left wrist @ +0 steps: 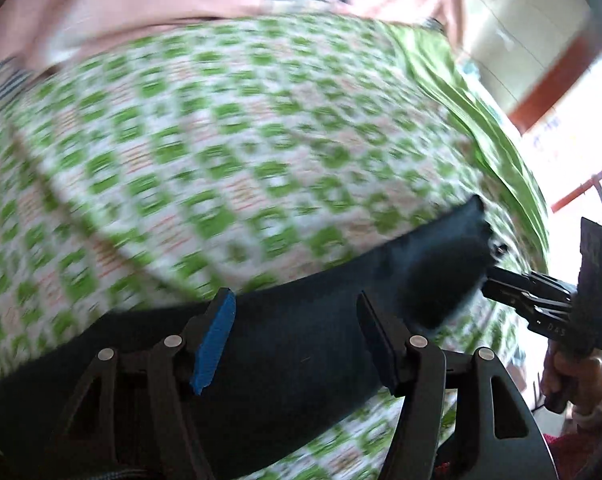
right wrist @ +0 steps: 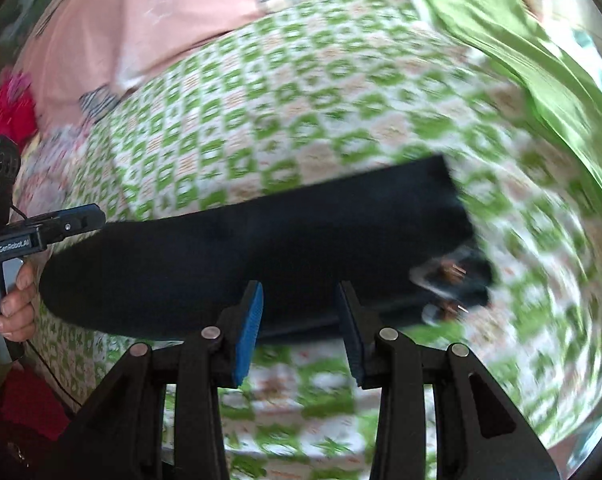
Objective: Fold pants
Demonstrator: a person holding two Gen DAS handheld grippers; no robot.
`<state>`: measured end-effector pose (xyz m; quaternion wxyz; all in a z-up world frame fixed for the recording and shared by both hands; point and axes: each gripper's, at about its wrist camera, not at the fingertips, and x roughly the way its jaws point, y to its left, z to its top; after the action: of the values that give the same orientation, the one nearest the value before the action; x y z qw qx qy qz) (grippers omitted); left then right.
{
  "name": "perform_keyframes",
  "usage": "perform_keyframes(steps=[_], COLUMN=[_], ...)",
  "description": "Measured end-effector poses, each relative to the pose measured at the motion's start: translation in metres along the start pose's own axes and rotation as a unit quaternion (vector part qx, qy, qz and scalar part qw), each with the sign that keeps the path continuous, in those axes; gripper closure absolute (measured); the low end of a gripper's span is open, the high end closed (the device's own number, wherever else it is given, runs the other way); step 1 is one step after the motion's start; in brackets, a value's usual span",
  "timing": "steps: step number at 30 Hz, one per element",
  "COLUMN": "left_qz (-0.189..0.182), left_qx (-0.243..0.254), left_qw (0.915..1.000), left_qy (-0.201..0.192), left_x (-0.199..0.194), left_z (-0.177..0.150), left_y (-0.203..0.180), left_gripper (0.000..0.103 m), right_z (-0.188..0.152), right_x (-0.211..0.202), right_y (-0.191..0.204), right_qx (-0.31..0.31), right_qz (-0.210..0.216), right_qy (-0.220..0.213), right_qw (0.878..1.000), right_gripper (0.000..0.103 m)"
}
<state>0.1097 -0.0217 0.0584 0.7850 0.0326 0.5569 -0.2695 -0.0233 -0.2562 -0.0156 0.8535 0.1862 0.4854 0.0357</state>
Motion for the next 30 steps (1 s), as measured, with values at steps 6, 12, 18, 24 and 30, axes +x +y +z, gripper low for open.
perform_keyframes(steps=[6, 12, 18, 24, 30], left_qz=[-0.035, -0.054, -0.054, -0.044, -0.049], left_qx=[0.078, 0.140, 0.180, 0.203, 0.241], left_qw=[0.9957, 0.9860, 0.9759, 0.9669, 0.9608], left_qy=[0.035, 0.072, 0.111, 0.149, 0.129], left_x=[0.038, 0.078, 0.114, 0.143, 0.125], left_z=[0.035, 0.054, 0.063, 0.061, 0.057], left_y=[-0.057, -0.102, -0.130, -0.140, -0.157], left_gripper=[0.038, 0.038, 0.038, 0.085, 0.094], right_z=[-0.008, -0.007, -0.003, -0.003, -0.007], right_x=[-0.006, -0.002, 0.005, 0.009, -0.008], right_y=[-0.036, -0.057, -0.069, -0.074, -0.079], right_qx=[0.070, 0.113, 0.132, 0.131, 0.126], right_qz=[-0.003, 0.012, 0.033, 0.038, 0.045], right_qy=[-0.019, -0.032, -0.040, -0.043, -0.055], right_qw=[0.997, 0.993, 0.990, 0.990, 0.990], right_gripper=[0.064, 0.064, 0.064, 0.095, 0.097])
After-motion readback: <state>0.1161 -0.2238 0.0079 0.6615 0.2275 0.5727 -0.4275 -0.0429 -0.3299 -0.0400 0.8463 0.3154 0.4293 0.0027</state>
